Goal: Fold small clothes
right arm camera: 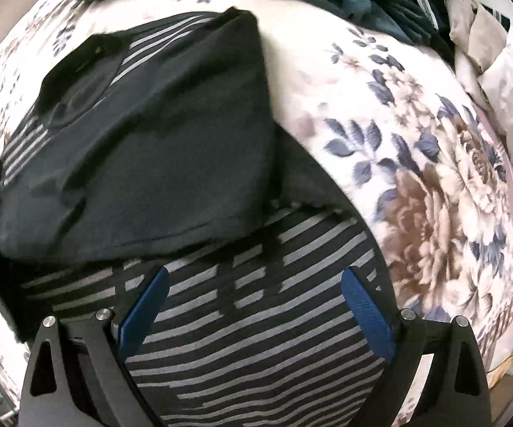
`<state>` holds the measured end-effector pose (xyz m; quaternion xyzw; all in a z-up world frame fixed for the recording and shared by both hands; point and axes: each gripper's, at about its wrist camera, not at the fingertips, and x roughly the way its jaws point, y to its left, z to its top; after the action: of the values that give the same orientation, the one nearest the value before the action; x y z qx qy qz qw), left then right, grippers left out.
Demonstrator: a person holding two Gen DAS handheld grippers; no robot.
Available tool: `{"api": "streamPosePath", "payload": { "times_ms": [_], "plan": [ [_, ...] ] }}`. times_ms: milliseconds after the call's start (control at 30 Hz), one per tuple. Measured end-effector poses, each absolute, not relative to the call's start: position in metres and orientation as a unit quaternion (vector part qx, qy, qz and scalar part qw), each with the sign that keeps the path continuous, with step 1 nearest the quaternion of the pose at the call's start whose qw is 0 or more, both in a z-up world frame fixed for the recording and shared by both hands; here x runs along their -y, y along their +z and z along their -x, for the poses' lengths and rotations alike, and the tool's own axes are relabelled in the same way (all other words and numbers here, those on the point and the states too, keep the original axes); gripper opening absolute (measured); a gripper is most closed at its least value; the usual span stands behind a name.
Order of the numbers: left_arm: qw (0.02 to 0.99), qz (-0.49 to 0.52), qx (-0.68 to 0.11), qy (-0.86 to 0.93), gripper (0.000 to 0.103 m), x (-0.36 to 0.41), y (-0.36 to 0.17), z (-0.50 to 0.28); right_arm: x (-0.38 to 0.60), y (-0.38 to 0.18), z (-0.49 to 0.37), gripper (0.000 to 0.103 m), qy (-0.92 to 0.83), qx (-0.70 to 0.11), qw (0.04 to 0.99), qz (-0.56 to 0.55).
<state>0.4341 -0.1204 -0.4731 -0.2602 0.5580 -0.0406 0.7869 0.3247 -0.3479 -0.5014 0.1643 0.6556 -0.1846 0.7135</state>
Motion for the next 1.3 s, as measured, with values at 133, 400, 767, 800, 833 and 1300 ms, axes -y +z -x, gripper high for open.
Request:
{"api": "streamPosePath", "payload": {
  "times_ms": [133, 400, 767, 800, 833, 1300],
  "plan": [
    [0.792, 0.204, -0.573, -0.047, 0.067, 0.106, -0.466, -0.428, 0.363, -0.497, -0.332, 0.098, -0.151, -0.647, 0.717, -0.211],
    [0.833, 0.120, -0.519, 0.146, 0.090, -0.042, -0.442, -0.363, 0.332, -0.501, -0.382, 0.099, -0.021, -0.635, 0.725, -0.267],
    [0.769, 0.145, -0.551, 0.290, 0.090, -0.134, -0.481, -0.307, 0.253, -0.552, -0.446, 0.036, 0.001, -0.659, 0.729, -0.182],
    [0.770, 0.146, -0.551, 0.287, 0.090, -0.131, -0.481, -0.309, 0.247, -0.550, -0.446, 0.004, -0.007, -0.660, 0.735, -0.158],
    [0.773, 0.145, -0.550, 0.281, 0.090, -0.127, -0.480, -0.313, 0.241, -0.546, -0.445, 0.005, -0.021, -0.658, 0.742, -0.128],
    [0.816, 0.049, -0.557, 0.147, 0.090, -0.046, -0.499, -0.437, 0.361, -0.483, -0.456, 0.004, -0.140, -0.579, 0.796, -0.103]
  ]
}}
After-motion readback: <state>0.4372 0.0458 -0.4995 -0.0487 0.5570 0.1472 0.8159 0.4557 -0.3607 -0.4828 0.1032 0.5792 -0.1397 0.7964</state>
